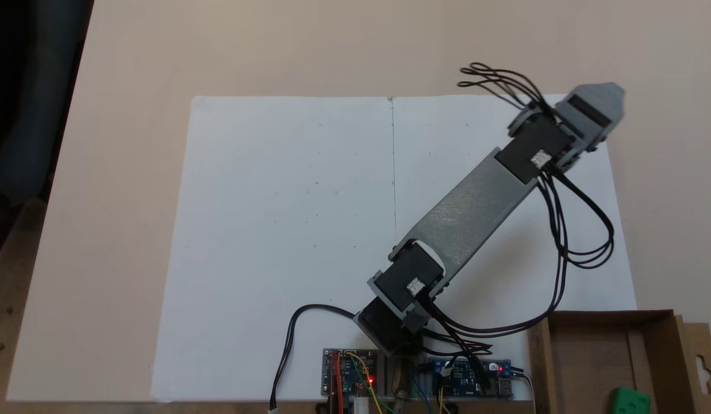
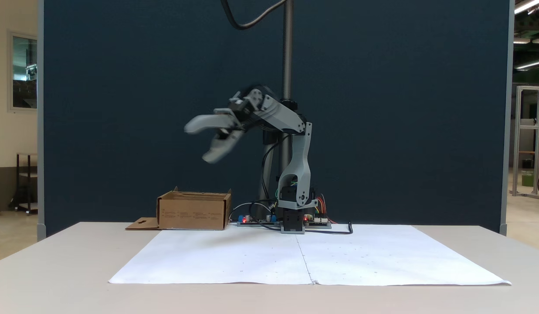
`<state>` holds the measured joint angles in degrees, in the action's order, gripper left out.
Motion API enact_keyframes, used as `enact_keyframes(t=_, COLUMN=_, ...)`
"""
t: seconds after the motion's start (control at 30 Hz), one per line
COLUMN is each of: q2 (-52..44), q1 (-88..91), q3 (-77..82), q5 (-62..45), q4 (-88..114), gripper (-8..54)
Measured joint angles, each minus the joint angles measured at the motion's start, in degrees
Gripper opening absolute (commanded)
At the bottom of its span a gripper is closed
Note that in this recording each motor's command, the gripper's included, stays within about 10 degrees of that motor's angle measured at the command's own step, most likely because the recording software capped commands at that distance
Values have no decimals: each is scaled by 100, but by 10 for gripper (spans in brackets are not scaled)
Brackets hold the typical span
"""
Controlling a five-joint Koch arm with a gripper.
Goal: Grasp a green dice and put it in the bin.
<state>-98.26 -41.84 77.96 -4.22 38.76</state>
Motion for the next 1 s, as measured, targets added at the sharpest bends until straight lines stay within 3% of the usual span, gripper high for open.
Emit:
enact_keyframes(t=0.6, q2=-2030, q1=3331, q3=4685, q5=0, q4=-3252, gripper=435)
enact_keyframes(t=1.0, q2=-3006, q1=3937, q3=7022, q5=0, q4=-5432, gripper=432)
